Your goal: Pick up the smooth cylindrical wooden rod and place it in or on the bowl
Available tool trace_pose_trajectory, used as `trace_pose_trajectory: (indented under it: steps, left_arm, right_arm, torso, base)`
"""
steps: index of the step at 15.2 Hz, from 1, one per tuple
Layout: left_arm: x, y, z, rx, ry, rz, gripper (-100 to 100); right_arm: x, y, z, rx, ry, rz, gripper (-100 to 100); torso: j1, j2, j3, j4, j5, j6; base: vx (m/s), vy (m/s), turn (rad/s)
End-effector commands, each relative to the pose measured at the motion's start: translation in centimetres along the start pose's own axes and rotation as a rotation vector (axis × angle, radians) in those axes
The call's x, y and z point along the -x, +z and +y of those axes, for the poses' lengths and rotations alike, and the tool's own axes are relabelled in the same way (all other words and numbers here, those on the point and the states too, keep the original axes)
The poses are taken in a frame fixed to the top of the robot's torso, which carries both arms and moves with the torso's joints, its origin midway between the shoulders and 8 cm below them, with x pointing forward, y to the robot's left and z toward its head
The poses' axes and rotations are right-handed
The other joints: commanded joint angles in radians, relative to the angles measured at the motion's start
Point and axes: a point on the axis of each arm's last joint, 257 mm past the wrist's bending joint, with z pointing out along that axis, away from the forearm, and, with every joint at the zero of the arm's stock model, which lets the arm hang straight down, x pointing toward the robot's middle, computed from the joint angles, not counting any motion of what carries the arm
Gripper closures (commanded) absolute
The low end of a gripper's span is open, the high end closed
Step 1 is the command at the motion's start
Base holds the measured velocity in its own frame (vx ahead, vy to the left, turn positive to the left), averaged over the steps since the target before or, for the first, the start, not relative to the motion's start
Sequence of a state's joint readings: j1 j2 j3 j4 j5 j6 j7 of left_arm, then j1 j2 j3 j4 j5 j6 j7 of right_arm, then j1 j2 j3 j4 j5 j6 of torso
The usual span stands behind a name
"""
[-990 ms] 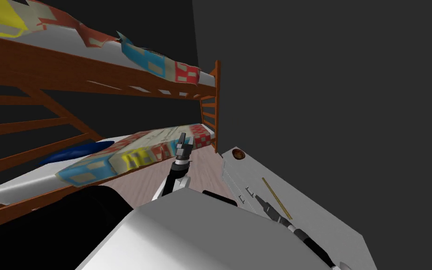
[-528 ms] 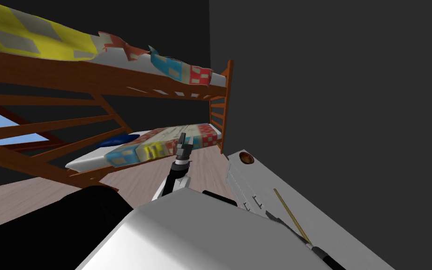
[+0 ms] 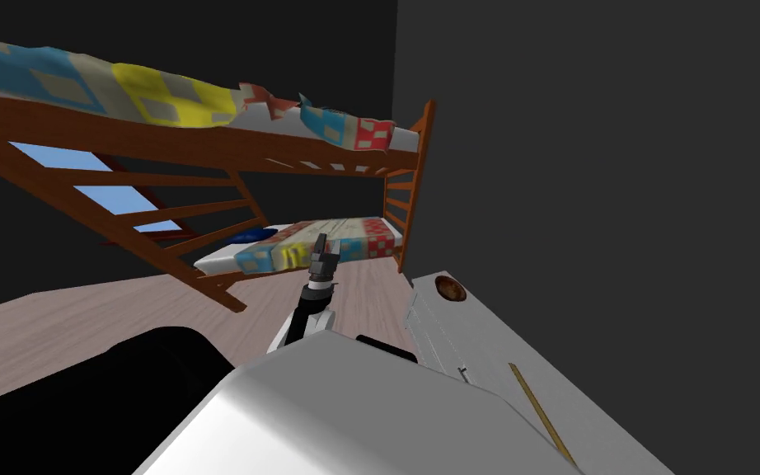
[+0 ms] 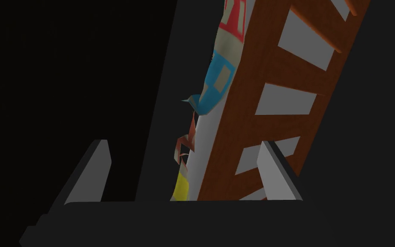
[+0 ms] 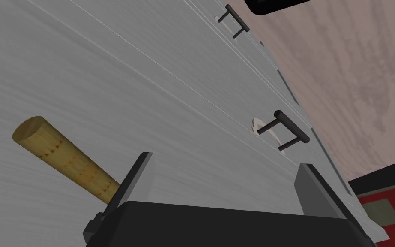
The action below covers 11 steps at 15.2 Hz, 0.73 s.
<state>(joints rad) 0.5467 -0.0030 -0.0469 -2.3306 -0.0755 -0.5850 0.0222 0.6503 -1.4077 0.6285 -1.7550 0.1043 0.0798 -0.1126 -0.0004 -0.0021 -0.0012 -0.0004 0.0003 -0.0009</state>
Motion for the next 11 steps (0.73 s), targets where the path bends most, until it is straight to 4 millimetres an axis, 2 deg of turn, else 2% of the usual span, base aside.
trace_pose_trajectory:
  steps: [1, 2, 3, 6, 9, 11]
  left_arm:
    - [0.0, 0.0, 0.0, 0.0, 0.0, 0.0, 0]
    - [0.0, 0.0, 0.0, 0.0, 0.0, 0.0, 0]
    - [0.0, 0.0, 0.0, 0.0, 0.0, 0.0, 0]
    - [0.0, 0.0, 0.0, 0.0, 0.0, 0.0, 0]
    - [0.0, 0.0, 0.0, 0.0, 0.0, 0.0, 0]
    - [0.0, 0.0, 0.0, 0.0, 0.0, 0.0, 0]
  right_arm:
    - [-0.6, -0.6, -2.2, -0.048, -0.019, 0.023, -100]
    - [-1.4, -1.4, -4.3, -0.095, -0.036, 0.051, -100]
    - [-1.4, -1.4, -4.3, -0.095, -0.036, 0.051, -100]
    - [-3.8, -3.6, -9.2, -0.206, -0.072, 0.123, -100]
    - [-4.7, -4.2, -10.3, -0.232, -0.077, 0.144, -100]
    - [-6.5, -5.1, -11.6, -0.263, -0.077, 0.182, -100]
  torso:
    - [0.0, 0.0, 0.0, 0.0, 0.0, 0.0]
    - [0.0, 0.0, 0.0, 0.0, 0.0, 0.0]
    - [-0.001, 0.0, 0.0, 0.0, 0.0, 0.0]
    - [-0.001, -0.001, -0.001, 0.0, 0.0, -0.001]
    - [-0.002, -0.002, -0.001, 0.0, -0.001, 0.0]
    - [-0.002, -0.001, -0.001, 0.0, -0.001, 0.001]
  base:
    - [0.021, -0.012, 0.248]
    - [0.029, -0.011, 0.245]
    - [0.03, -0.012, 0.224]
    - [0.042, -0.024, 0.403]
    - [0.047, -0.035, 0.208]
    - [0.034, -0.039, 0.219]
